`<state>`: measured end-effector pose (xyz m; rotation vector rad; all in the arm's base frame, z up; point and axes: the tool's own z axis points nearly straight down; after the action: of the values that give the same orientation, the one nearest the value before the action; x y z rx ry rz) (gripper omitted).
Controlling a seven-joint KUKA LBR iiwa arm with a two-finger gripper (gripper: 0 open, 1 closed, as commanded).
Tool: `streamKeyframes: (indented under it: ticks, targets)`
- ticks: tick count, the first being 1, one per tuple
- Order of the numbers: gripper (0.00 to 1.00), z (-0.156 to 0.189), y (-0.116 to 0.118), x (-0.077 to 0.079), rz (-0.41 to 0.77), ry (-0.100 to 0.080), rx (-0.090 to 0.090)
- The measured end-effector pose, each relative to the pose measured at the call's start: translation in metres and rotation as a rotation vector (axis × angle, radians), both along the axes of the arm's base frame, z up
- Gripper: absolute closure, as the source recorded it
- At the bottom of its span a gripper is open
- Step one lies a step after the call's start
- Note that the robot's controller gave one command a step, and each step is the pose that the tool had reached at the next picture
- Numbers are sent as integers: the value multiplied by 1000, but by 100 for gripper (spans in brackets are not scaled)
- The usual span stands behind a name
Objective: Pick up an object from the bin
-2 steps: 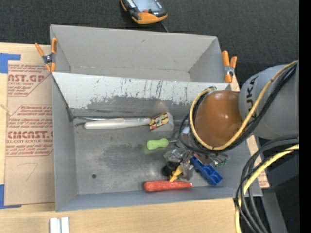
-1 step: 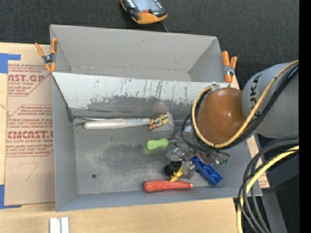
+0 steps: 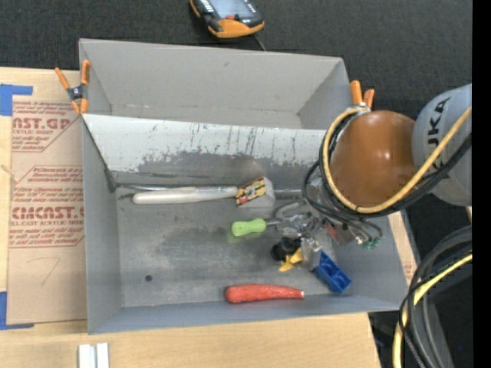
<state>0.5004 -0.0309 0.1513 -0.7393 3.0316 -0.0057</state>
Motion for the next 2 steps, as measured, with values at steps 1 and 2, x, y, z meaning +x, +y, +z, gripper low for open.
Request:
streamKeyframes:
  ticks: [1, 2]
  targets:
    - [100, 123, 13, -4, 10, 6, 2]
    - [100, 205, -4, 21, 57, 1, 0]
